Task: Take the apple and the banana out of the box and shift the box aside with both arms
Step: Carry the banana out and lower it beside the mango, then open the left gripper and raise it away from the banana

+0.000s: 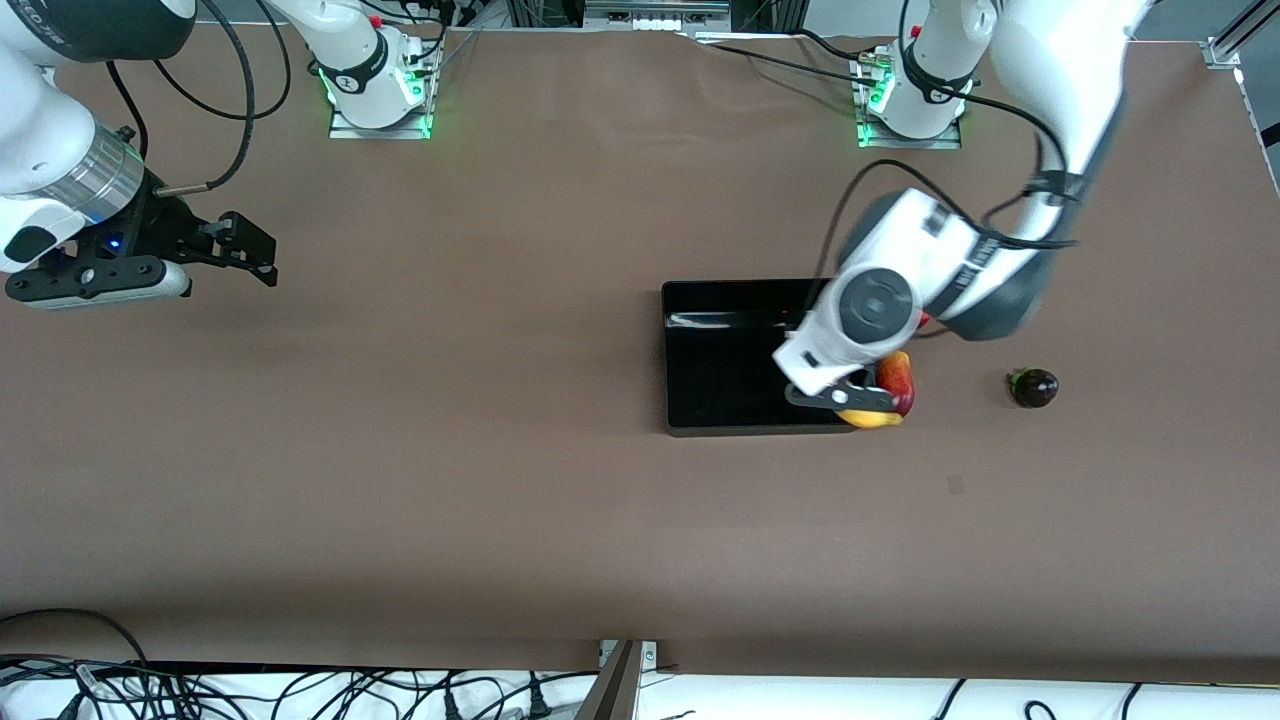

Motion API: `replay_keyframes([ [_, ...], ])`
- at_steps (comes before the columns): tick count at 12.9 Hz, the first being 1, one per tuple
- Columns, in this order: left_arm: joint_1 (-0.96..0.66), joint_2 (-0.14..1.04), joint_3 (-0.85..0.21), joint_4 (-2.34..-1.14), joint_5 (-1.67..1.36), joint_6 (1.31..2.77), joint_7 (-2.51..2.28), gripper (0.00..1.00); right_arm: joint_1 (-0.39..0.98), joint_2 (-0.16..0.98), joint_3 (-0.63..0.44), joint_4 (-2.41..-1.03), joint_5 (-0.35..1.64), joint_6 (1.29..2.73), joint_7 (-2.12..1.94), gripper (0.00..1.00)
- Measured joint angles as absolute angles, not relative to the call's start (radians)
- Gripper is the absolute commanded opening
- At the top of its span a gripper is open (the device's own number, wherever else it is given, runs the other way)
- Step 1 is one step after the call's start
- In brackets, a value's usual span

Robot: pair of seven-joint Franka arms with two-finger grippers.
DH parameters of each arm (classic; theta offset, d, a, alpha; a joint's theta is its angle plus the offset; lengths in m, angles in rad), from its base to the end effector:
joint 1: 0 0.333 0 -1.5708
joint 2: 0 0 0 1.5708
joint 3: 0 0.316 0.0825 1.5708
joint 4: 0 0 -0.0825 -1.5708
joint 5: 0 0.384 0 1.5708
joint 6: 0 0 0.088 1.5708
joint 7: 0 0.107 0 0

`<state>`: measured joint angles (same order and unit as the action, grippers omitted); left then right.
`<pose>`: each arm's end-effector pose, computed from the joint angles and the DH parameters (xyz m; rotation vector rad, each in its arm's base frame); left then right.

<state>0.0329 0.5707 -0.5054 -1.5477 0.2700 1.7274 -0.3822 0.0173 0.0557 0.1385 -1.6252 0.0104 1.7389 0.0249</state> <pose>0.6113 -0.2346 0.3273 -2.9852 0.2246 0.4417 0.5777 0.0896 0.5823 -3.1107 -0.2010 -0.0883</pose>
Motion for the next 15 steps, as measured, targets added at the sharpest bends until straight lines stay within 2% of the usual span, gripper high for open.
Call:
replay_keyframes([
  [6,0.298,0.615,-0.492,-1.608,0.315,1.749,0.032,0.00,0.017,0.056,0.138,-1.625,0.010,1.739,0.025,1.00],
  [10,0.413,0.624,-0.491,-1.758,0.356,1.992,0.195,0.00,0.017,0.056,0.138,-1.625,0.010,1.739,0.025,1.00],
  [11,0.437,0.625,-0.491,-1.803,0.369,2.061,0.213,0.03,0.017,0.056,0.138,-1.625,0.010,1.739,0.025,1.00],
  [13,0.462,0.627,-0.491,-1.876,0.396,2.162,0.219,1.00,0.017,0.056,0.138,-1.625,0.010,1.739,0.025,1.00],
  [15,0.469,0.626,-0.493,-1.889,0.397,2.178,0.220,1.00,0.017,0.056,0.138,-1.625,0.010,1.739,0.025,1.00],
])
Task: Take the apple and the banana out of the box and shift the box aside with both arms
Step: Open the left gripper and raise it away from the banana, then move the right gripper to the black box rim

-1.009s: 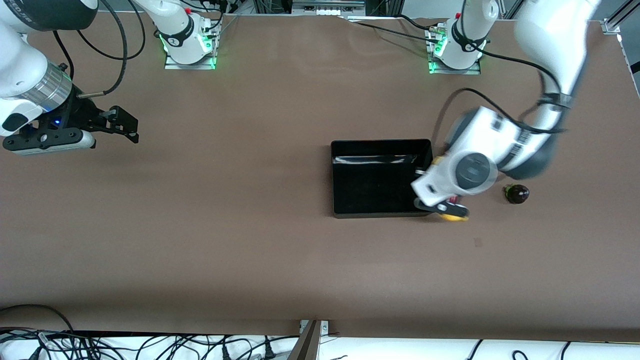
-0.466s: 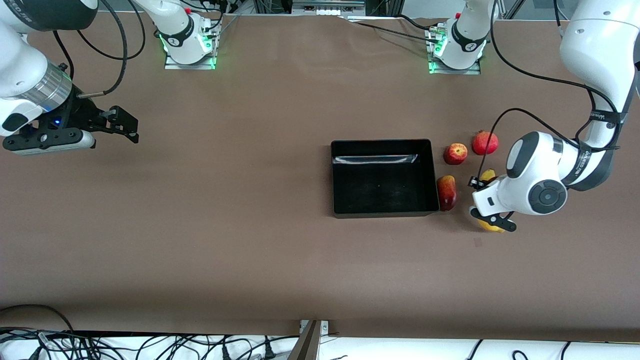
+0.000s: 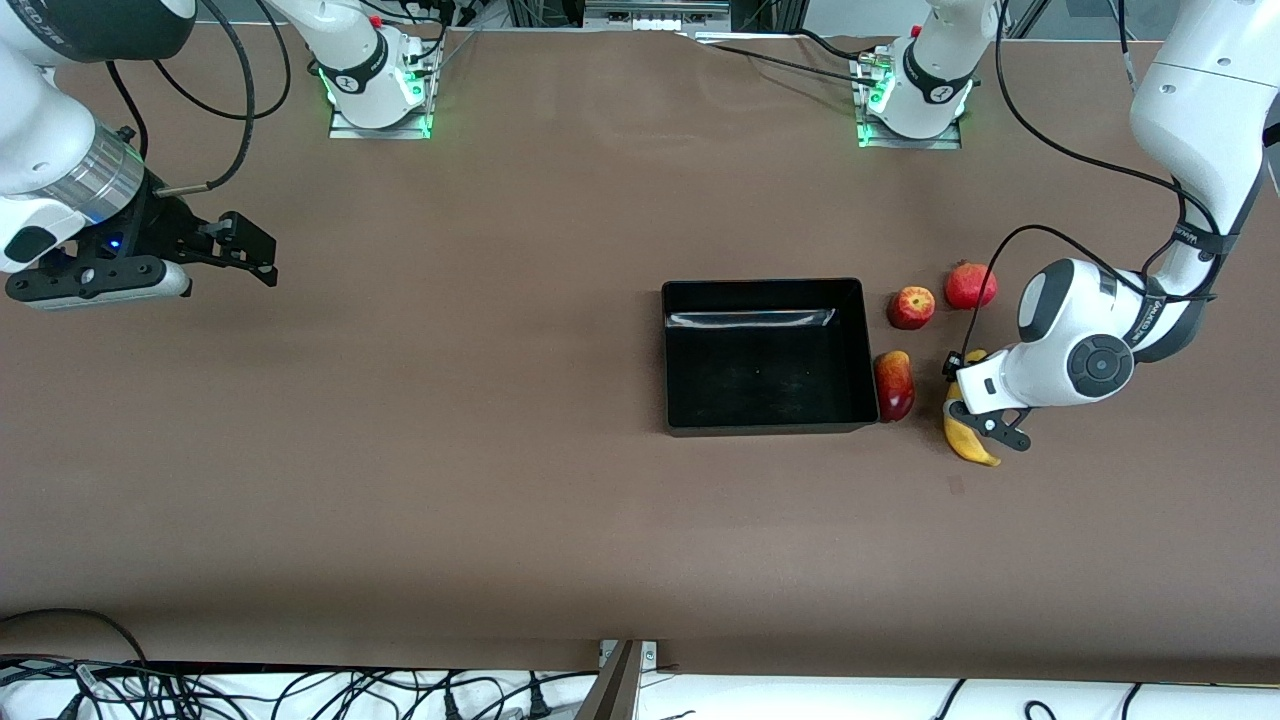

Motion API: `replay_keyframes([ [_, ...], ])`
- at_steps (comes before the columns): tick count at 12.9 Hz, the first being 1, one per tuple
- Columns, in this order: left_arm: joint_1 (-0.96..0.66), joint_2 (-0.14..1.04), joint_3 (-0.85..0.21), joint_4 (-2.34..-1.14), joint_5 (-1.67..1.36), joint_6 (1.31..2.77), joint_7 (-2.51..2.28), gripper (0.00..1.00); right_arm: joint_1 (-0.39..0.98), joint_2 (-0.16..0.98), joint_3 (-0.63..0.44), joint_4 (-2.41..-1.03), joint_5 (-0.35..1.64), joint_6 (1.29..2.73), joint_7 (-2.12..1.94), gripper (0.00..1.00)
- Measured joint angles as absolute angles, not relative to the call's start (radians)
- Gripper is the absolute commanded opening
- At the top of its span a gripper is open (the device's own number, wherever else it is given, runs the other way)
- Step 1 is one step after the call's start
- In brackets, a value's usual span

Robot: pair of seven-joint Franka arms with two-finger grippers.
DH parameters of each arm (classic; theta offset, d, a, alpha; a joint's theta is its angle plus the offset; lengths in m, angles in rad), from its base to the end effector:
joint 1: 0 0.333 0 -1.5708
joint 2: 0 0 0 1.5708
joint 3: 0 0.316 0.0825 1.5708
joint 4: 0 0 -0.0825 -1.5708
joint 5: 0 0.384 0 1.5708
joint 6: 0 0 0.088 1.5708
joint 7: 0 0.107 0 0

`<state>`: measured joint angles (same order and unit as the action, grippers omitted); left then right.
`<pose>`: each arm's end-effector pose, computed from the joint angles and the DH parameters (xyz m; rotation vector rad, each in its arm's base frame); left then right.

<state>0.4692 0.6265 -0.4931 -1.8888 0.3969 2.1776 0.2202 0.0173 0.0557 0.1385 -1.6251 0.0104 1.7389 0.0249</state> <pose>0.6043 0.0083 0.1865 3.0181 -0.7195 -0.3623 0.5777 0.0896 0.5824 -3.1107 -0.2010 -0.0885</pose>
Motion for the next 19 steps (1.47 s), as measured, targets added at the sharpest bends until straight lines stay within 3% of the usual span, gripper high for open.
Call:
replay_keyframes([
  [3,0.475,0.593,-0.514,-1.862,0.397,2.144,0.221,1.00,0.017,0.056,0.138,-1.625,0.010,1.739,0.025,1.00],
  [5,0.478,0.542,-0.572,-1.811,0.397,2.033,0.217,1.00,0.017,0.056,0.138,-1.625,0.010,1.739,0.025,1.00],
  [10,0.476,0.457,-0.738,-1.561,0.397,1.664,0.106,1.00,0.017,0.056,0.138,-1.625,0.010,1.739,0.025,1.00],
  [15,0.470,0.449,-0.759,-1.352,0.332,1.484,0.075,1.00,0.013,0.064,0.117,-1.625,0.010,1.762,0.024,1.00],
  [17,0.411,0.394,-0.663,-1.325,0.217,1.474,0.000,1.00,0.015,0.083,0.119,-1.627,0.010,1.744,0.023,1.00],
  [19,0.245,0.306,-0.396,-1.326,0.055,1.476,-0.064,1.00,0.017,0.097,0.133,-1.627,0.019,1.693,0.015,1.00],
])
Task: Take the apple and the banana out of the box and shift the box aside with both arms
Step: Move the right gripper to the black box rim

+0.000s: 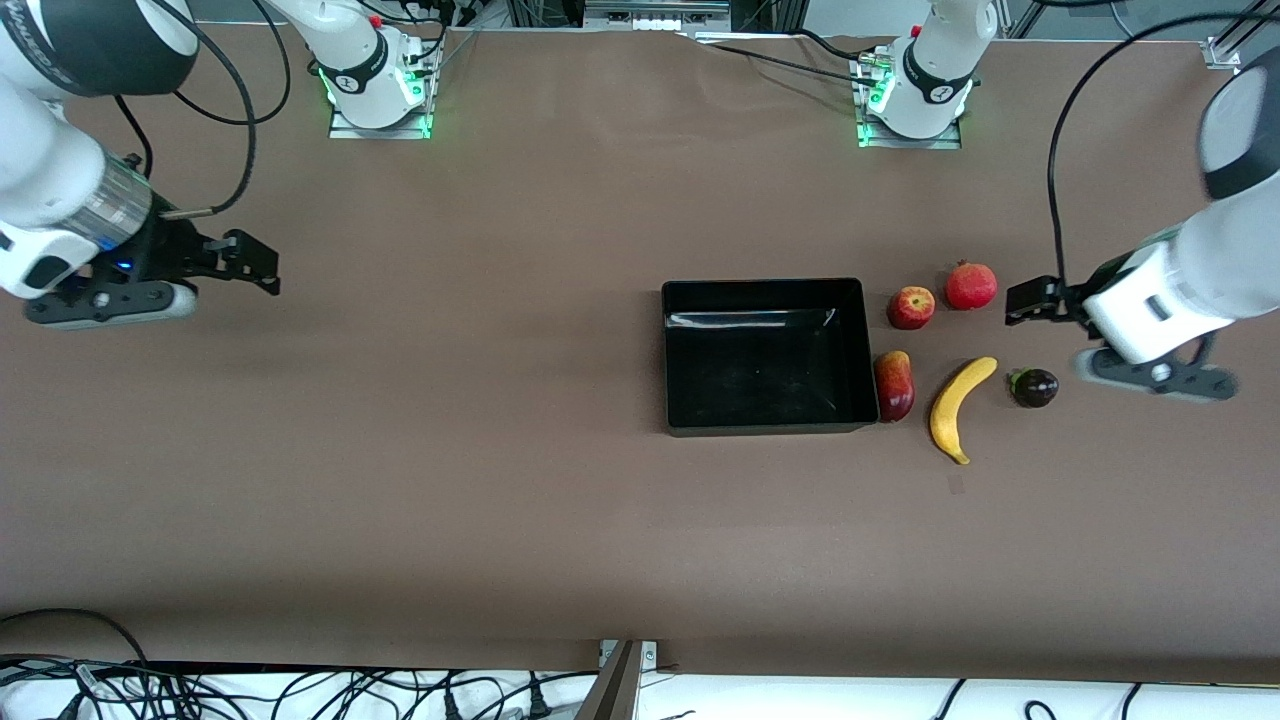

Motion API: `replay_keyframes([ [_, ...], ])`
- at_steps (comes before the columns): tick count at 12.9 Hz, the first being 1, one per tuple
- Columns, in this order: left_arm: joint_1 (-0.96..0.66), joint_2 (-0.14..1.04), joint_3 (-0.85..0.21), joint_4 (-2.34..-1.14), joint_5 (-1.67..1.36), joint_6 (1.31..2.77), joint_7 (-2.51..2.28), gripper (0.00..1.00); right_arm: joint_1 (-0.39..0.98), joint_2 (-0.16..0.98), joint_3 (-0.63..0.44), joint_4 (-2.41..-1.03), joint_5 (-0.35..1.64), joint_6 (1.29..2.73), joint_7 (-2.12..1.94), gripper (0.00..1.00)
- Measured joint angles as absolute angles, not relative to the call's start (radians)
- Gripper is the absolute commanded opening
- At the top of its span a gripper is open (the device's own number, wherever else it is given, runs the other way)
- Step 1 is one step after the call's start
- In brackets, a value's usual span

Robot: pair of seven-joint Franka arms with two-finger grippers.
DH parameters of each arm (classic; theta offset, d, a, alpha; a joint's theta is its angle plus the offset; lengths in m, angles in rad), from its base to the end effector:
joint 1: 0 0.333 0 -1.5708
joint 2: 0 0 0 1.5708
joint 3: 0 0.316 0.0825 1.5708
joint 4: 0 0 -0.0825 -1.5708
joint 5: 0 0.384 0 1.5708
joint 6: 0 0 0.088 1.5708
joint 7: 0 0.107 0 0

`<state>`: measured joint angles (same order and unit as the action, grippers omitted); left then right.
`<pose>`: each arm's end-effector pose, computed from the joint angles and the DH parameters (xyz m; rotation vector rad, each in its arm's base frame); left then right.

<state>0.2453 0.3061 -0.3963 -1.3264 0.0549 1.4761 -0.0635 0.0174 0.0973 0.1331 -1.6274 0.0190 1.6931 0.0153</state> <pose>0.6263 -0.0513 0.5607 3.0839 -0.1190 -0.2152 0.5829 0.0870 0.5529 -3.1053 -0.2055 0.0518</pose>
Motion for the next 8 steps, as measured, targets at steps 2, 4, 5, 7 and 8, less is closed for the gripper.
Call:
replay_keyframes([
  [2,0.101,0.228,-0.179,-1.372,0.012,1.513,-0.068,1.00,0.025,0.098,0.175,-1.627,0.077,1.684,0.019,1.00],
  [4,0.017,0.137,-0.081,-1.495,0.011,1.591,-0.074,1.00,0.089,0.119,0.191,-1.629,0.106,1.706,0.108,1.00],
  [5,-0.020,0.089,-0.043,-1.572,0.011,1.643,-0.078,1.00,0.146,0.143,0.193,-1.632,0.106,1.740,0.181,1.00],
  [7,-0.049,0.015,-0.012,-1.699,0.011,1.719,-0.079,1.00,0.274,0.213,0.196,-1.637,0.104,1.828,0.361,1.00],
  [8,-0.050,0.001,-0.009,-1.724,0.011,1.730,-0.079,1.00,0.327,0.248,0.196,-1.637,0.096,1.868,0.439,1.00],
])
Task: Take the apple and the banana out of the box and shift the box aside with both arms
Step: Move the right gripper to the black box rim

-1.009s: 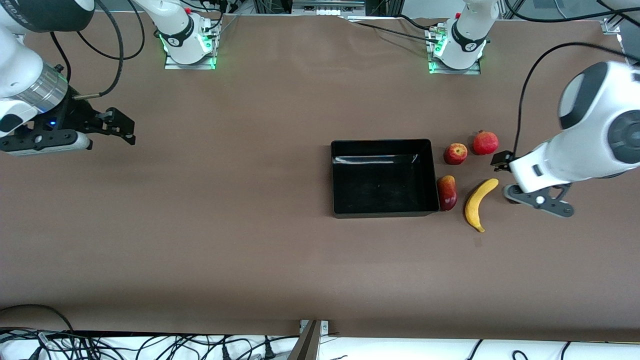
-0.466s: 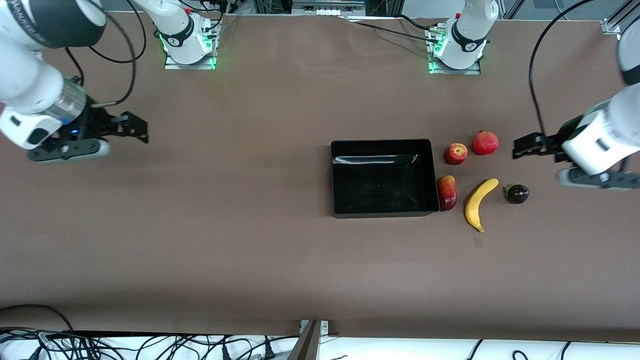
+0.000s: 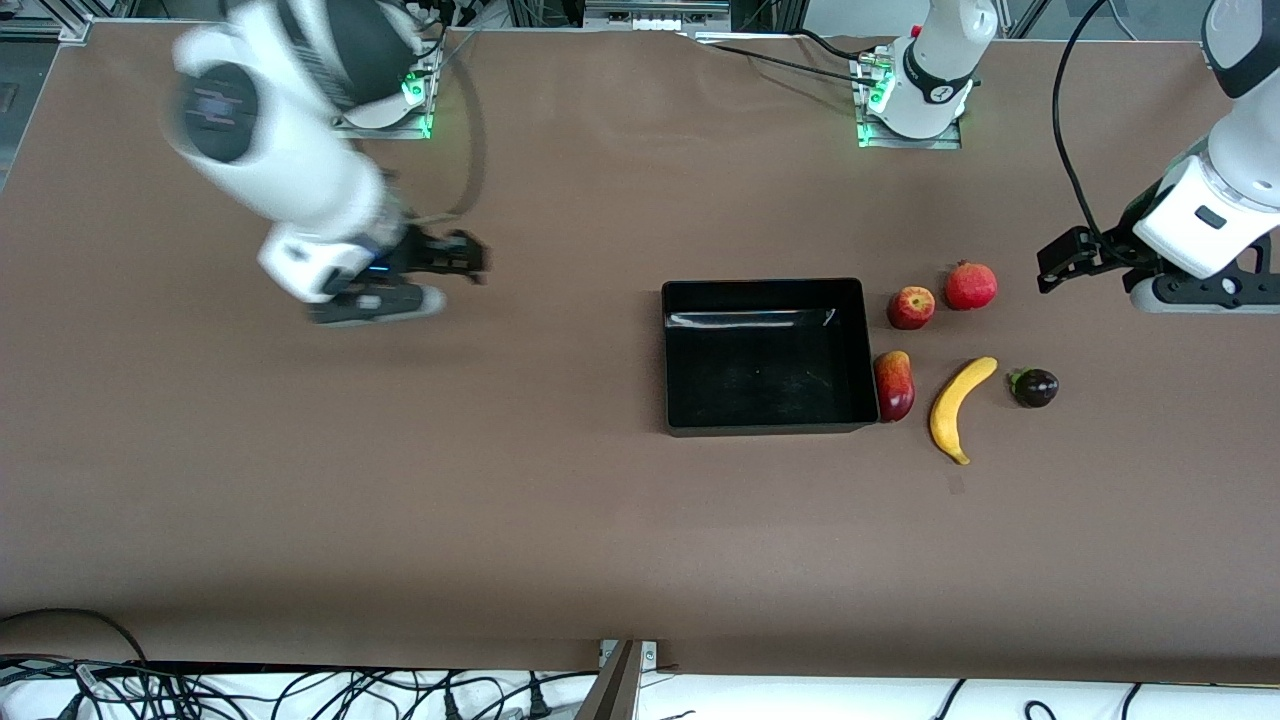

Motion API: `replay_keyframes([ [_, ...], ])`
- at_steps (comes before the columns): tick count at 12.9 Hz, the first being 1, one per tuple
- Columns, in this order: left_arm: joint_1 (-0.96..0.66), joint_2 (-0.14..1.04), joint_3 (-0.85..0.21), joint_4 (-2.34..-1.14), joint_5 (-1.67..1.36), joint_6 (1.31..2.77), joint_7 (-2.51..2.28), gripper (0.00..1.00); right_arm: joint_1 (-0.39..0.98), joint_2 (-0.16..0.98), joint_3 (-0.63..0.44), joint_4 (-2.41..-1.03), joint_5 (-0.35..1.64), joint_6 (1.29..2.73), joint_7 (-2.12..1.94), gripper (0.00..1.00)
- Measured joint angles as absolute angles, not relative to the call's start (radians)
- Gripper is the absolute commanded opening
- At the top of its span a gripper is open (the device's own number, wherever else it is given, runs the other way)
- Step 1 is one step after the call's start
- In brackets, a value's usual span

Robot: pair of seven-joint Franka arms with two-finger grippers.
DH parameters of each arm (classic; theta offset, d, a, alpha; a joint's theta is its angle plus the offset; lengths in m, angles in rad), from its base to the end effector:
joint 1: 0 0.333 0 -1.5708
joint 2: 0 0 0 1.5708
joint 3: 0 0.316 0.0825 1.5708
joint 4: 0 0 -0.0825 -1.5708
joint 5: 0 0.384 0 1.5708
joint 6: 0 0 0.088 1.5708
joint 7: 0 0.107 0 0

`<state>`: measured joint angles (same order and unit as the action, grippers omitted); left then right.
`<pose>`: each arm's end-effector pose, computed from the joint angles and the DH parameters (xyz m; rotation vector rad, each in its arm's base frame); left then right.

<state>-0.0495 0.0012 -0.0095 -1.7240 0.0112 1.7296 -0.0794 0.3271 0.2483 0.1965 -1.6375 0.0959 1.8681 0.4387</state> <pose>0.5625 -0.0322 0.5648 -3.1307 -0.0292 -0.0081 0.5505 0.3142 0.4734 -3.0209 -0.0764 0.1157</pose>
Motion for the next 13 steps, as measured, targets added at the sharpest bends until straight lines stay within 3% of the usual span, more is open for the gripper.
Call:
replay_keyframes([
  [9,-0.056,-0.006,-0.006,-1.741,0.011,1.683,-0.079,1.00,0.644,0.570,0.182,-1.635,-0.055,2.311,0.904,1.00],
  [13,-0.059,-0.006,-0.006,-1.742,0.011,1.682,-0.079,1.00,0.770,0.699,0.095,-1.563,-0.086,2.362,1.008,0.96],
])
